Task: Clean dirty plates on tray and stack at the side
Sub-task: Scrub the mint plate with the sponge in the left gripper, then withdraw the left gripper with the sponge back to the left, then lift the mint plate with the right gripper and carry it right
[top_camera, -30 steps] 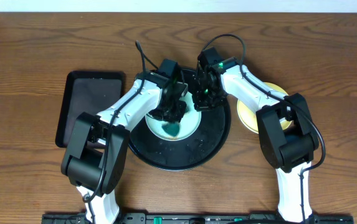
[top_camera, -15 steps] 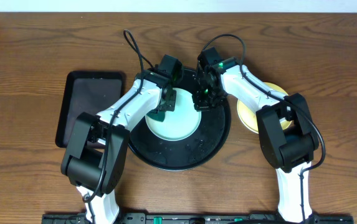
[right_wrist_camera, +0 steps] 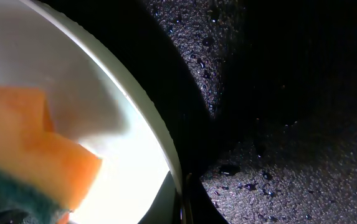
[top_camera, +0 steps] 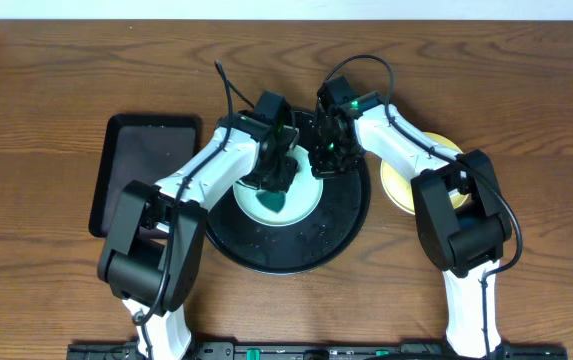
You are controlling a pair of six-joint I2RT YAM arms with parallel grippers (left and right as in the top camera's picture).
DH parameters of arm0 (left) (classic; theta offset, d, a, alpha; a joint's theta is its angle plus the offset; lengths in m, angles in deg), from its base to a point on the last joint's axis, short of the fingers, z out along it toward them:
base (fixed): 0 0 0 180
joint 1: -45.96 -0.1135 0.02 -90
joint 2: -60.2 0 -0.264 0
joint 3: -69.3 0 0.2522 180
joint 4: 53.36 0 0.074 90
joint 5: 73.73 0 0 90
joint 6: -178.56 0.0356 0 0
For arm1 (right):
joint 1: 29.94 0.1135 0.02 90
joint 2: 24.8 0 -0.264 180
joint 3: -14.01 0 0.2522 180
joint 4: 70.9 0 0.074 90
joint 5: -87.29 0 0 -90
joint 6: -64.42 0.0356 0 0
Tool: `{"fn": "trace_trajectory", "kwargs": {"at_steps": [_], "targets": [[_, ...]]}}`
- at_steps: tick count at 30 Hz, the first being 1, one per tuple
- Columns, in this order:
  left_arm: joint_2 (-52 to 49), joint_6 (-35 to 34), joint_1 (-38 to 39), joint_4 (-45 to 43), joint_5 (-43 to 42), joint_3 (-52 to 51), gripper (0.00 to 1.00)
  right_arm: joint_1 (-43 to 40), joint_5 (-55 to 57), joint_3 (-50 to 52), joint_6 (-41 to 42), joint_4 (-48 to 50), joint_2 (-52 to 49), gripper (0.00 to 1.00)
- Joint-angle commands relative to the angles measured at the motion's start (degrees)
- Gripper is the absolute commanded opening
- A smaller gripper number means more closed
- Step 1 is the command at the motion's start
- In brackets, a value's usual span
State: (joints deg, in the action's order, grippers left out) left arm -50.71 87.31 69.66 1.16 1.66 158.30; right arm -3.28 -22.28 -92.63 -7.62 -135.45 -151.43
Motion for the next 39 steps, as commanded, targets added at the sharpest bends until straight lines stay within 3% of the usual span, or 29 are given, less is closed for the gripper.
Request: {"fn": "trace_trajectory", "kwargs": {"at_steps": [1, 5, 13, 22, 28, 39], "targets": [[-0.3, -6.1, -3.0, -0.7, 7.2, 1.2, 0.07, 0.4, 0.9, 0.1, 0.0, -0.2, -1.4, 0.01], [0.1, -14.6, -7.4, 2.8, 19.5, 4.3, 0.07, 0.4, 0.9, 0.1, 0.0, -0.3, -1.4, 0.01], [5.8, -15.2, -16.9, 16.9, 19.8, 13.3, 0.07, 0.4, -0.4, -0.1, -1.6, -0.3, -1.0, 0.01], [15.3, -15.2, -22.8, 20.6, 19.8, 13.9, 0.08, 0.8, 6.7, -0.1, -3.5, -2.8, 6.7, 0.01], [14.8, -15.9, -23.5, 22.0, 19.8, 12.9, 0.08, 5.0, 21.7, -0.1, -3.5, -5.0, 15.5, 0.01], [13.5, -16.7, -23.5, 21.8, 19.8, 11.1, 0.08, 21.6, 60.1, -0.1, 1.9, -8.8, 23.2, 0.01]]}}
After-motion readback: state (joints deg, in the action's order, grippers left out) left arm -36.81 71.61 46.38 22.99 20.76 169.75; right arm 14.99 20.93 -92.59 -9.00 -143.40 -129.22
